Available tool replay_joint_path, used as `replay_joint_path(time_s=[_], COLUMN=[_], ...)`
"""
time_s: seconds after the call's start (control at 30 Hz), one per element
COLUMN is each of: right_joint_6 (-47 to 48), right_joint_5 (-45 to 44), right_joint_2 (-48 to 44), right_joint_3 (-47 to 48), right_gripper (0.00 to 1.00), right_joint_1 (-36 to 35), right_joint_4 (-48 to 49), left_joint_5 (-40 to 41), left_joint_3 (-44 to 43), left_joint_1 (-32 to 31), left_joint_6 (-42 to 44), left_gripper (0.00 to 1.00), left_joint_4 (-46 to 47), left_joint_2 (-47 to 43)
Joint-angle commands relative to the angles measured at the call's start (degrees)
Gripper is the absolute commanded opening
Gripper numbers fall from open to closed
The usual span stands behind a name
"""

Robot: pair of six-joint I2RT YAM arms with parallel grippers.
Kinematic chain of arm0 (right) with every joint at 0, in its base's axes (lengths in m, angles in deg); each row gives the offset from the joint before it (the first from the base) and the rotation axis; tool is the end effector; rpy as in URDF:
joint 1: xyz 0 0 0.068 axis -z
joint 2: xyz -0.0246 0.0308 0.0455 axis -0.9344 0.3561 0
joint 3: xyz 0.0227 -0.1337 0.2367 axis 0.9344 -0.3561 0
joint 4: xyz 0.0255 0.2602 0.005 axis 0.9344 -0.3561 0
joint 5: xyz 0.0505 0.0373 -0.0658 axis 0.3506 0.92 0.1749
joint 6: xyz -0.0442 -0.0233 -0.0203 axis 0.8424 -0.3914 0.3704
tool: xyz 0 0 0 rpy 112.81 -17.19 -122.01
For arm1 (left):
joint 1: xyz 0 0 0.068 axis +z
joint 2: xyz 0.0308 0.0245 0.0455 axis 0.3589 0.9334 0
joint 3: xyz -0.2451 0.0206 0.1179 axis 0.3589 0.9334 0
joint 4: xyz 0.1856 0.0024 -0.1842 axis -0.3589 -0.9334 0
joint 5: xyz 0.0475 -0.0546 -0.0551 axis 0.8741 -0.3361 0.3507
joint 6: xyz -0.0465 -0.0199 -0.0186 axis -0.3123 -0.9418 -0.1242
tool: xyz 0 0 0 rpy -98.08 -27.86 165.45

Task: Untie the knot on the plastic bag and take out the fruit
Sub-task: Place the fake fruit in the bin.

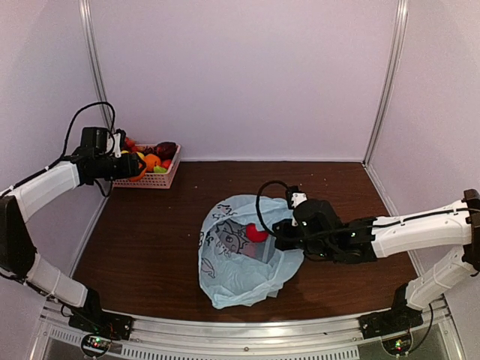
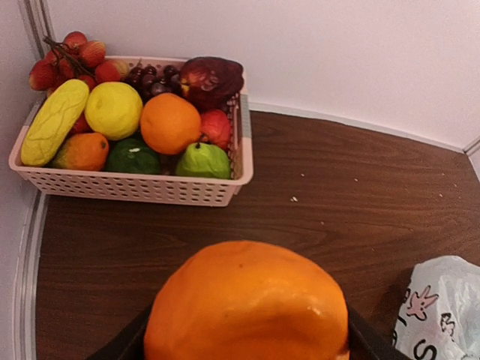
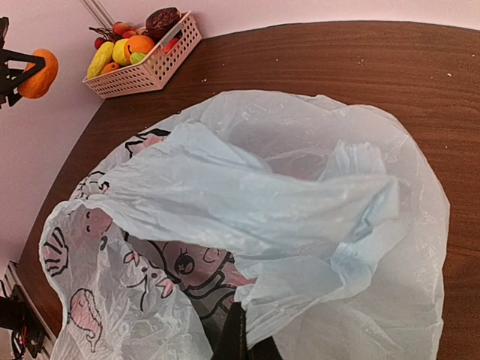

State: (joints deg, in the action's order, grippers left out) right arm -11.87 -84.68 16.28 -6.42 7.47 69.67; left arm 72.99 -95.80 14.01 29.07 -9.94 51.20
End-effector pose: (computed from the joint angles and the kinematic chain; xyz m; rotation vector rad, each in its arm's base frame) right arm 0.1512 0.2588 0.2219 -0.2164 2.2010 0.7348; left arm 0.3026 -0.0430 0.2991 -0.1497 2.1984 -0.4419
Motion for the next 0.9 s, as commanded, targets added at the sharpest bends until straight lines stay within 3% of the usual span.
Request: replay_joint_path(time_s=[0.0, 0.4, 0.87], right_joint_6=[0.41, 0.48, 0.06], right_joint_5=[-1.62, -1.98, -1.33], right_joint_2=[-1.3, -0.54, 0.98], right_joint_3=[-0.26, 0.81, 2.33], right_gripper=[0.0, 0.0, 0.0], right_joint_1=[0.25, 0.32, 0.32], right_joint_4=[0.39, -0.47, -1.99], left_joint_5=[2.65, 8.51, 8.06], left_joint_3=[-5.19, -19.17, -24.62], left_joint_1=[3.54, 6.29, 8.44], left_joint_6=[2.13, 5.73, 4.28], left_gripper=[0.58, 0.57, 0.58], left_joint_4=[9.51, 17.17, 21.88], left_joint_2=[7.16, 27.62, 38.67])
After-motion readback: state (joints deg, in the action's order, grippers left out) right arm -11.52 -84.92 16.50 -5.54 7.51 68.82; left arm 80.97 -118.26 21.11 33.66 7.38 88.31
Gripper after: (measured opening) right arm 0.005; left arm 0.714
